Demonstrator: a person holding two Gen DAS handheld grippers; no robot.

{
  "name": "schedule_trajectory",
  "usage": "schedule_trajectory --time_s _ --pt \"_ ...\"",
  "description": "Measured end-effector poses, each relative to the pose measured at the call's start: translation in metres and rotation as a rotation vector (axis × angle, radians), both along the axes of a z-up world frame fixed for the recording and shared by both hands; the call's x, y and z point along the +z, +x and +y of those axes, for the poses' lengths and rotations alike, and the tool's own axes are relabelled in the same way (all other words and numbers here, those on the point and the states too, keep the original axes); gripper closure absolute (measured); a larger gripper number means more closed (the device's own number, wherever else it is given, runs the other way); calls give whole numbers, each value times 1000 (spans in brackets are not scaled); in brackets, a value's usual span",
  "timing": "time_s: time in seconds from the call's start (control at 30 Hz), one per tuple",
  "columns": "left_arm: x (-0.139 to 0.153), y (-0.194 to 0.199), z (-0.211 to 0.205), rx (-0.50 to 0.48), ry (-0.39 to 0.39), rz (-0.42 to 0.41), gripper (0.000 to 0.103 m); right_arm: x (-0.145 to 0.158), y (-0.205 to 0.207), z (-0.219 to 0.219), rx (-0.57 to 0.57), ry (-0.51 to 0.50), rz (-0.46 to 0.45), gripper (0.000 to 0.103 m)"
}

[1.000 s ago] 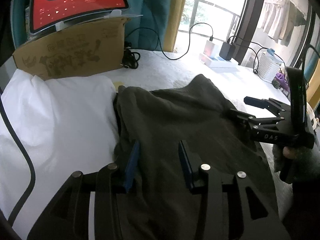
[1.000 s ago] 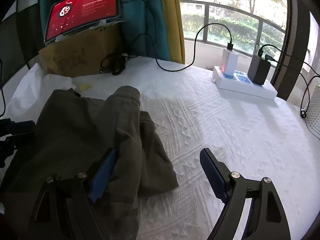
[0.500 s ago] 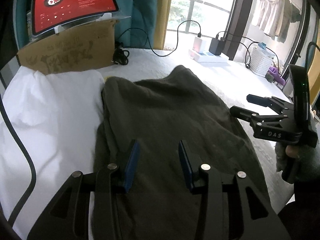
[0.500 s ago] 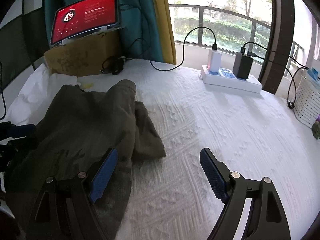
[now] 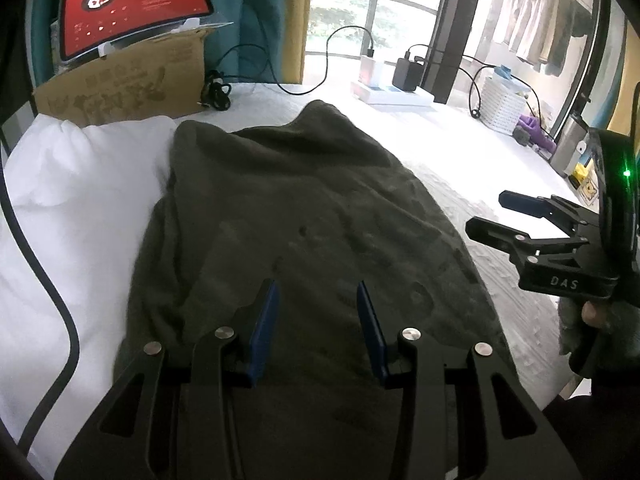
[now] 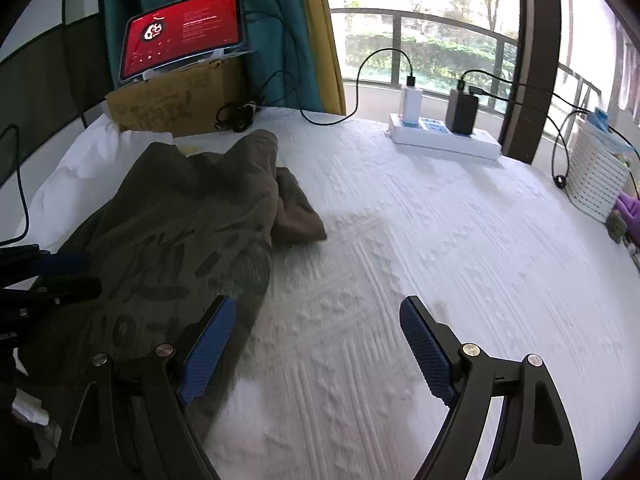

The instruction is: Fold small clothes

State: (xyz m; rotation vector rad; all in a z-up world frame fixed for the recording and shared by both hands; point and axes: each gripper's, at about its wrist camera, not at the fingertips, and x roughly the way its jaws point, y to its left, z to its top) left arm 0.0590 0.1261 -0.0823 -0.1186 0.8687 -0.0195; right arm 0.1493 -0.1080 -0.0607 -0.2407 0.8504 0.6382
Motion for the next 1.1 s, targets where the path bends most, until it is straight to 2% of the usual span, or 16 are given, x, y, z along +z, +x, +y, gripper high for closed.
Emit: schedule_trajectory --time_s 0.2,0.23,0.27,0.33,0.6,0.67,0.73,1.1 --pt "4 -5 -23 -17 -3 -23 63 6 -14 -28 -31 5 -3 18" --pt "6 -5 -29 -21 4 -27 61 8 -16 -34 -39 8 -3 17" --pt "6 -6 -32 -24 9 -31 53 9 -17 -39 -45 10 -5 17" --pt "9 -7 -41 -37 5 -45 45 11 -21 -50 -61 12 -12 17" --pt "21 -12 -73 -68 20 -82 45 23 -35 -96 -129 22 -37 17" --pt "26 -15 -79 -61 33 -102 33 28 -39 -107 -147 25 -50 17" --pt "31 -17 -82 -48 41 -119 28 32 -43 -119 -167 29 -61 17" --pt "66 -30 -96 -37 41 -220 28 66 -60 -161 -251 51 -136 17"
